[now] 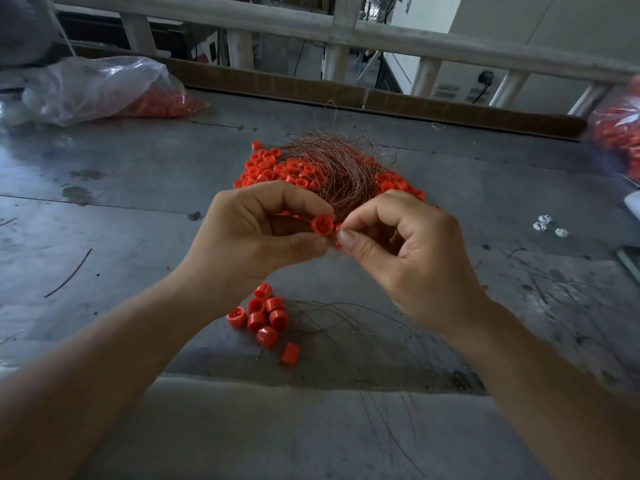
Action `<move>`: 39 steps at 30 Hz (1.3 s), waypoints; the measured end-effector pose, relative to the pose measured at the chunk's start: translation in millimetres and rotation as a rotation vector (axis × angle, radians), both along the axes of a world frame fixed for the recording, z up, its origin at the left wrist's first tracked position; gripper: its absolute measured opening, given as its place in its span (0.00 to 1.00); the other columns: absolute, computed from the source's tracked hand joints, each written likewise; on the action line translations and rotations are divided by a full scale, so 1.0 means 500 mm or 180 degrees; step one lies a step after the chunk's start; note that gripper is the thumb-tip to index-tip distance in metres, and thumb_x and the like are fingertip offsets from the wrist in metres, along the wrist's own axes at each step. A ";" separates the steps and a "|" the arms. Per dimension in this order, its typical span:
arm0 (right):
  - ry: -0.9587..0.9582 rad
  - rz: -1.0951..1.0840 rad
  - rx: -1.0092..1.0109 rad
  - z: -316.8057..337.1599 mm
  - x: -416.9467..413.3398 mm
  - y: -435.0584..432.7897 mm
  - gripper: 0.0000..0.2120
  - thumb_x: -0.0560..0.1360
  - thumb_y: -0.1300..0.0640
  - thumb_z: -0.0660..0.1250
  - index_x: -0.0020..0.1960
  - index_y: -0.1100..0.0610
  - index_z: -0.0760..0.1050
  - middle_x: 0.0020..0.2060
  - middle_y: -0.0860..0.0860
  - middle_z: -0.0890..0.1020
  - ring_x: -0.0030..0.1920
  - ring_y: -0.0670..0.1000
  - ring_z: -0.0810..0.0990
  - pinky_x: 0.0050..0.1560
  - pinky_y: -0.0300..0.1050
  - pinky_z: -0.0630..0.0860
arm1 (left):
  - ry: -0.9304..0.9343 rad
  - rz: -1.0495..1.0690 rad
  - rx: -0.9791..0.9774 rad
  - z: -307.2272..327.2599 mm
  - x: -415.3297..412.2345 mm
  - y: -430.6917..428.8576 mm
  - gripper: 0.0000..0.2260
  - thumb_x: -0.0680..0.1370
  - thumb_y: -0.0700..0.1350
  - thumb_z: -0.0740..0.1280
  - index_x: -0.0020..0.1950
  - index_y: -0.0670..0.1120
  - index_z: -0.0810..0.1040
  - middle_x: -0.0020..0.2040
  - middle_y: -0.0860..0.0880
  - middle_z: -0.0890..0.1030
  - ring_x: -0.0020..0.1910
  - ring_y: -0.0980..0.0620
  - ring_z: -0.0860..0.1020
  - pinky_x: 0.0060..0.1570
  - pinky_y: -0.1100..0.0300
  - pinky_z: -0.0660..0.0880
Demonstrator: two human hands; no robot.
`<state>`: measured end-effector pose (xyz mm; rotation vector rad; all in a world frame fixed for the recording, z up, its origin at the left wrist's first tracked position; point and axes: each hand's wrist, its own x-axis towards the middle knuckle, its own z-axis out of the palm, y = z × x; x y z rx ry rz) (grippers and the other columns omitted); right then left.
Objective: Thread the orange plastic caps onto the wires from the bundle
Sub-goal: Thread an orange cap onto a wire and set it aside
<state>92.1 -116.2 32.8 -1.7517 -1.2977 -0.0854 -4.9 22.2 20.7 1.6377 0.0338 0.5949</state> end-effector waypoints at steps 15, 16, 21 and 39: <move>0.0093 -0.0182 0.0001 0.009 0.011 -0.008 0.03 0.69 0.58 0.67 0.36 0.53 0.76 0.32 0.45 0.76 0.33 0.42 0.72 0.34 0.30 0.67 | 0.0029 -0.0553 -0.0793 0.003 -0.002 0.009 0.12 0.67 0.37 0.68 0.50 0.41 0.81 0.46 0.44 0.84 0.46 0.48 0.83 0.44 0.64 0.78; 0.0090 -0.0185 -0.0004 0.009 0.010 -0.008 0.03 0.69 0.58 0.67 0.36 0.53 0.76 0.32 0.45 0.76 0.33 0.42 0.72 0.34 0.30 0.67 | 0.0024 -0.0554 -0.0812 0.003 -0.002 0.008 0.12 0.67 0.38 0.68 0.50 0.41 0.80 0.46 0.44 0.84 0.46 0.48 0.83 0.44 0.64 0.78; 0.0109 -0.0175 -0.0010 0.010 0.009 -0.008 0.03 0.69 0.58 0.67 0.37 0.53 0.76 0.32 0.45 0.76 0.33 0.42 0.72 0.34 0.30 0.67 | 0.0013 -0.0521 -0.0854 0.004 -0.003 0.007 0.12 0.67 0.36 0.67 0.50 0.41 0.80 0.46 0.44 0.84 0.47 0.48 0.83 0.44 0.64 0.78; 0.1368 0.0316 -0.0216 0.026 0.012 -0.013 0.06 0.70 0.64 0.69 0.37 0.55 0.79 0.27 0.52 0.79 0.25 0.41 0.72 0.25 0.30 0.66 | 0.0049 -0.1014 -0.1283 0.009 -0.005 0.011 0.10 0.63 0.38 0.69 0.42 0.44 0.84 0.43 0.46 0.84 0.41 0.52 0.83 0.39 0.66 0.78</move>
